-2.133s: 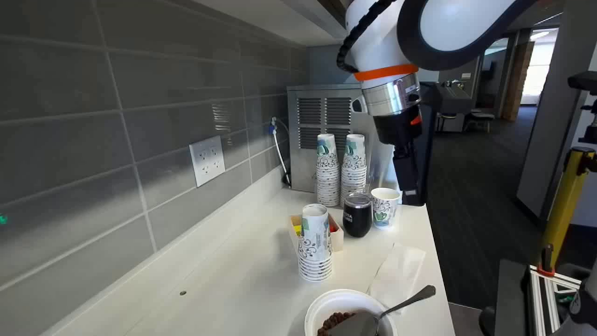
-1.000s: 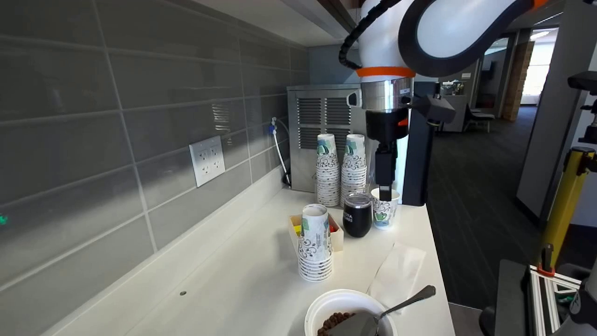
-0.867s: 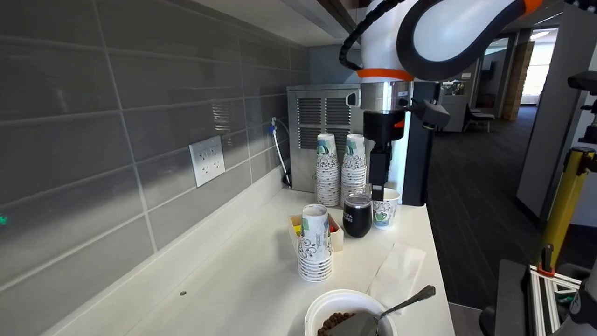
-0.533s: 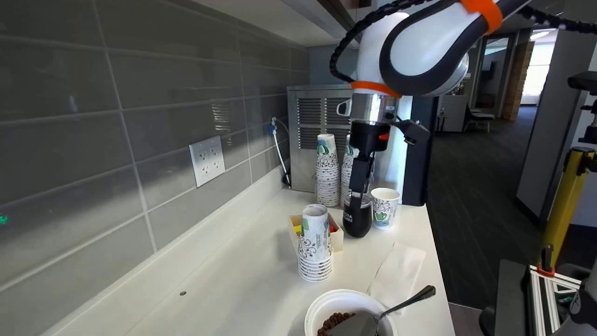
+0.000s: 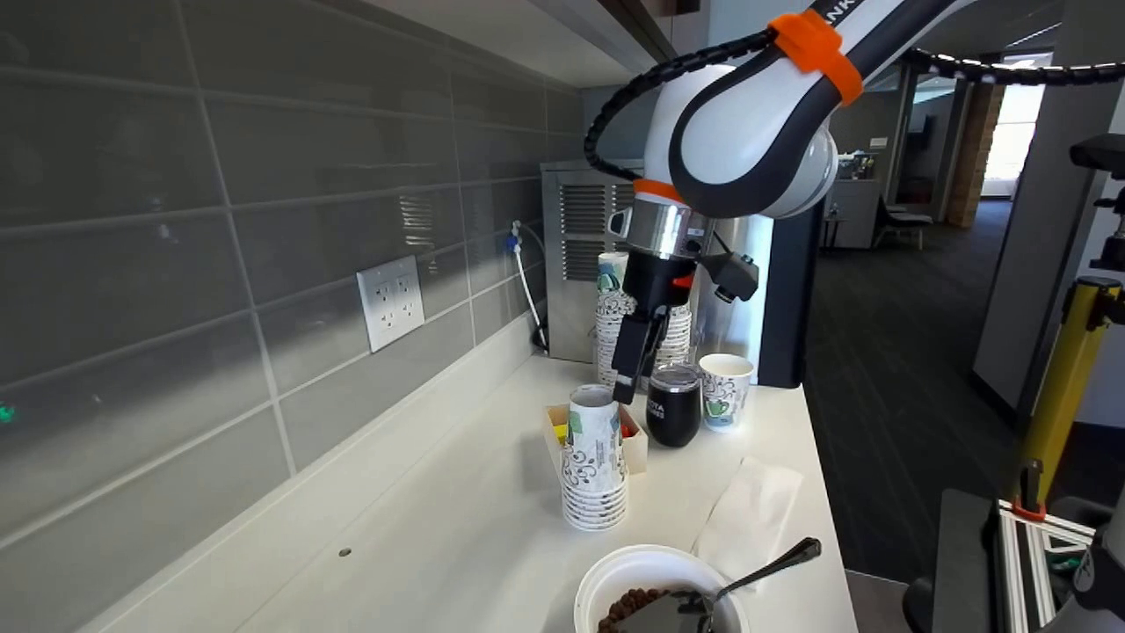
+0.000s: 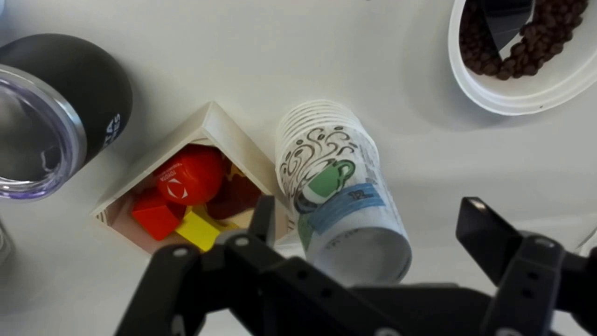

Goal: Stack up the cups

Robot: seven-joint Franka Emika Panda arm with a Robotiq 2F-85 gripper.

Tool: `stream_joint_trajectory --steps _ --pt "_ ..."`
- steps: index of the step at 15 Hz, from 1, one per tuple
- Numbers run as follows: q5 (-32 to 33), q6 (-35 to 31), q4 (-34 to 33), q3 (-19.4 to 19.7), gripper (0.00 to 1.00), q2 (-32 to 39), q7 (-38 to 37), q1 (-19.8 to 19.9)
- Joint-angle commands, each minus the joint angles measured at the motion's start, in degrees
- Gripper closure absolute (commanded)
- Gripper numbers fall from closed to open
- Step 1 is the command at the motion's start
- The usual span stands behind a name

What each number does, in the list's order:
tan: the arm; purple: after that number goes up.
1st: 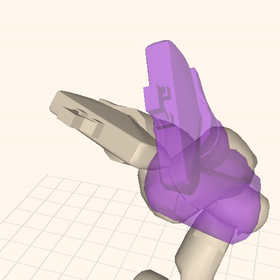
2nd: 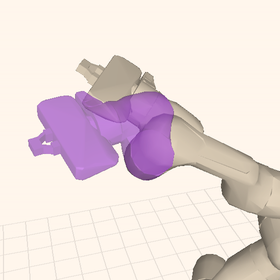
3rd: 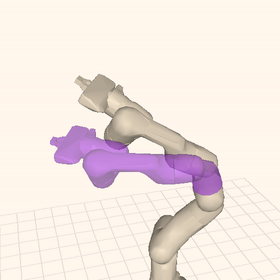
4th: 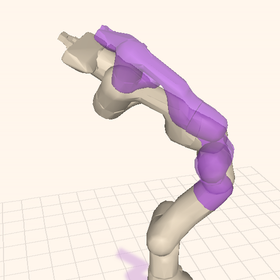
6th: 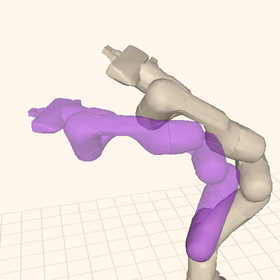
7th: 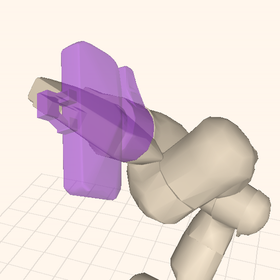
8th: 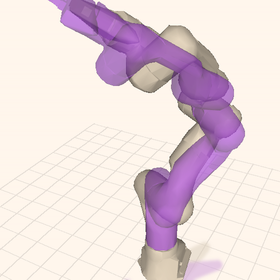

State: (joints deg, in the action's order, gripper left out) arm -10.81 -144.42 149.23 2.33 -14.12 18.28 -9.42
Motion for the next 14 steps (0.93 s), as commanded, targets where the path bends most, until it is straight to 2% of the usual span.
stream_joint_trajectory --steps 1,8,14 --pt "-1.4 -2.9 -3.0 -0.4 0.0 3.0 -1.1 0.9" --pt "1.3 -9.4 -5.5 -1.7 0.0 8.0 -7.0 3.3" --pt "2.3 -10.6 -6.2 -2.5 0.0 10.3 -9.4 4.5"
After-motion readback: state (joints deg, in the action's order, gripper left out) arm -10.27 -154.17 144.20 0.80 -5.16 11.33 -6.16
